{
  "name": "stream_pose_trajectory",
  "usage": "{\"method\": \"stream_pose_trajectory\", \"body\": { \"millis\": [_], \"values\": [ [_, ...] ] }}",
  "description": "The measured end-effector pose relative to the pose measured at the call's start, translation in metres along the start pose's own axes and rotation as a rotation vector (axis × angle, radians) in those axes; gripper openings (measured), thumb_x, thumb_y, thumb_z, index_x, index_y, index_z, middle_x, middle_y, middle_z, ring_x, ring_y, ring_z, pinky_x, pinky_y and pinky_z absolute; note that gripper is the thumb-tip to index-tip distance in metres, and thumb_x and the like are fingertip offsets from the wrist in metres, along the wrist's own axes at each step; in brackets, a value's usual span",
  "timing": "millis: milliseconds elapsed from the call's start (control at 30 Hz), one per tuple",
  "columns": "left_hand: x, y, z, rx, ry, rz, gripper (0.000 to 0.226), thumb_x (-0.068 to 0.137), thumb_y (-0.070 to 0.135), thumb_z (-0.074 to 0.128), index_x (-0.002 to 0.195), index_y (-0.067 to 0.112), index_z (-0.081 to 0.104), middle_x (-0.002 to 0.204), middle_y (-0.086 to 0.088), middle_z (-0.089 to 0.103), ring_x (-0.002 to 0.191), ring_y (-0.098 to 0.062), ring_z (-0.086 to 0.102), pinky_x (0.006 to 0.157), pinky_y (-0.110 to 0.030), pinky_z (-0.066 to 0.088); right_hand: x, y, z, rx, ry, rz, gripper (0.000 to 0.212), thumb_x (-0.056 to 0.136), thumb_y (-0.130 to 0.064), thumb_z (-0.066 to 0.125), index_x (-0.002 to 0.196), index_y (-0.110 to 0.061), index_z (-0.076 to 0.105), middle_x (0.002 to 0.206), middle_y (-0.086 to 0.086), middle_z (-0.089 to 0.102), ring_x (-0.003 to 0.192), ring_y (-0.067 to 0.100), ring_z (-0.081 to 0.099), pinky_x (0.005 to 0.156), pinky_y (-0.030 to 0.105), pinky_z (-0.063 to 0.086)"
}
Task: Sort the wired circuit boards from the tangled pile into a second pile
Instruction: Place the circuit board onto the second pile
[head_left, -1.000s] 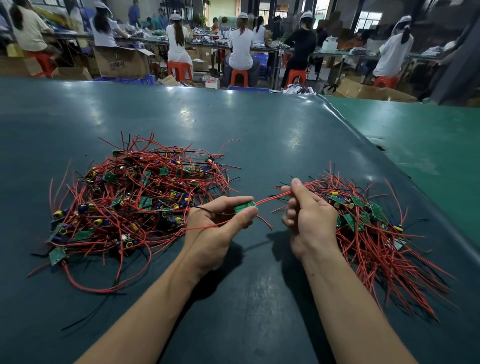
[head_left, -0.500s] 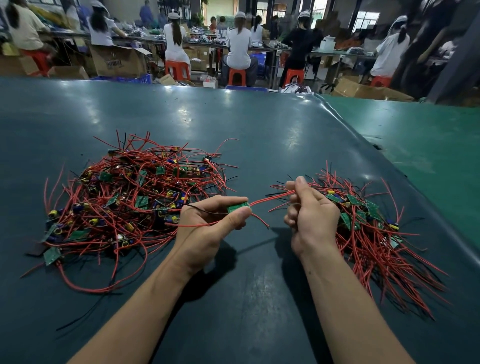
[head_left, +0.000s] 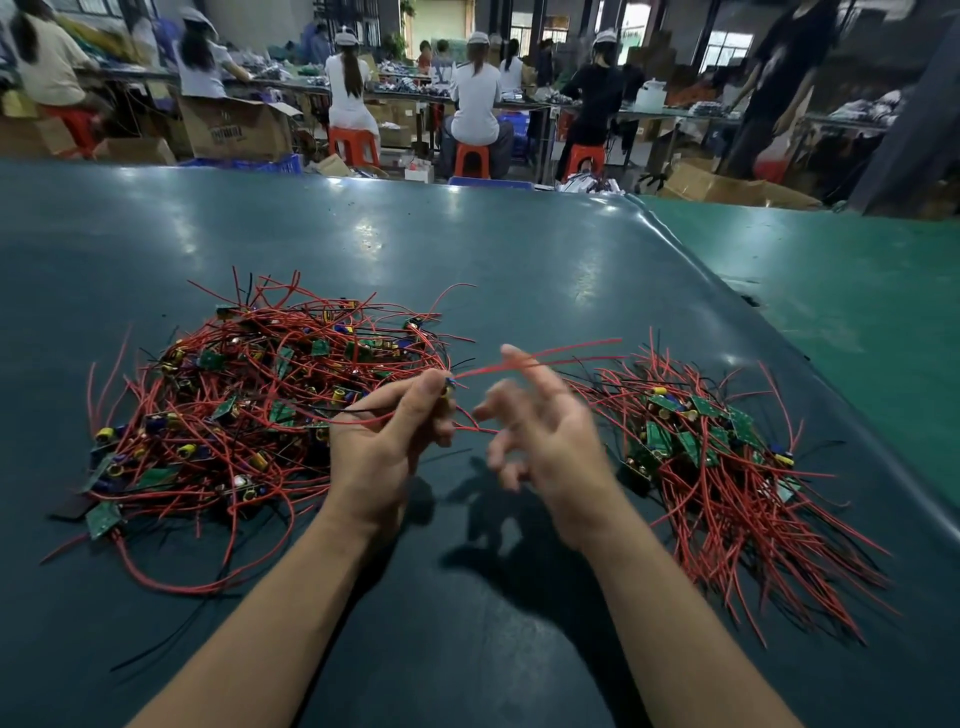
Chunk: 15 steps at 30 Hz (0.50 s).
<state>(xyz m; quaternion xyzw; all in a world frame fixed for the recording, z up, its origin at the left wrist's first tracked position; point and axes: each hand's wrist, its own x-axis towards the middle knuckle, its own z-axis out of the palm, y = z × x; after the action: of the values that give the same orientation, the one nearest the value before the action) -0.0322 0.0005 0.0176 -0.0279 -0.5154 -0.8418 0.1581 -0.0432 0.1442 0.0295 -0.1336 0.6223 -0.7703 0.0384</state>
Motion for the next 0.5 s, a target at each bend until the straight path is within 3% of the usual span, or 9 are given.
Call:
{"method": "stream_pose_trajectory", "body": {
  "millis": [100,233,300,400,500],
  "values": [
    [-0.003,-0.002,0.000,0.221,-0.062,0.012,0.038,0.075,0.046,0.076,0.061,0.010,0.071,0.048,-0.002,0.053,0.041,-0.013,0.043,0.042,-0.020,0.035,-0.006,0.010,0.012,-0.252,-0.106,-0.083,0.040,0.083,-0.018,0.075,0.121,-0.028,0.065,0.076,0.001,0.066,0.054,0.014,0.049,0.043,0.022,0.039],
    [-0.002,-0.007,0.000,0.332,0.013,0.034,0.039,0.077,0.050,0.068,0.057,0.017,0.068,0.045,0.000,0.049,0.038,-0.011,0.038,0.039,-0.018,0.030,-0.008,0.010,0.013,-0.300,0.000,-0.159,0.015,0.087,-0.013,0.072,0.101,-0.019,0.075,0.061,-0.007,0.064,0.049,0.010,0.045,0.045,0.021,0.037],
    [0.001,-0.007,-0.001,0.322,0.063,0.113,0.033,0.084,0.048,0.066,0.071,0.018,0.064,0.051,0.002,0.054,0.039,-0.009,0.041,0.039,-0.018,0.033,-0.008,0.008,0.014,-0.271,0.052,-0.183,0.008,0.088,-0.014,0.071,0.088,-0.021,0.073,0.061,-0.008,0.065,0.047,0.001,0.049,0.045,0.016,0.039],
    [0.005,-0.004,-0.007,0.432,0.170,0.271,0.027,0.091,0.045,0.062,0.083,0.019,0.058,0.064,0.001,0.061,0.048,-0.012,0.051,0.048,-0.024,0.044,-0.004,0.002,0.008,-0.138,0.337,-0.175,0.015,0.088,-0.023,0.071,0.075,-0.016,0.067,0.054,-0.001,0.062,0.039,0.008,0.046,0.037,0.018,0.034],
    [0.005,-0.004,-0.015,0.829,0.230,0.536,0.017,0.090,0.038,0.058,0.086,0.021,0.060,0.076,0.008,0.061,0.070,-0.016,0.056,0.066,-0.029,0.047,0.001,-0.007,-0.006,0.256,0.716,-0.148,0.027,0.093,-0.032,0.065,0.077,-0.010,0.065,0.048,-0.005,0.055,0.034,0.007,0.039,0.034,0.016,0.026]
  ]
}}
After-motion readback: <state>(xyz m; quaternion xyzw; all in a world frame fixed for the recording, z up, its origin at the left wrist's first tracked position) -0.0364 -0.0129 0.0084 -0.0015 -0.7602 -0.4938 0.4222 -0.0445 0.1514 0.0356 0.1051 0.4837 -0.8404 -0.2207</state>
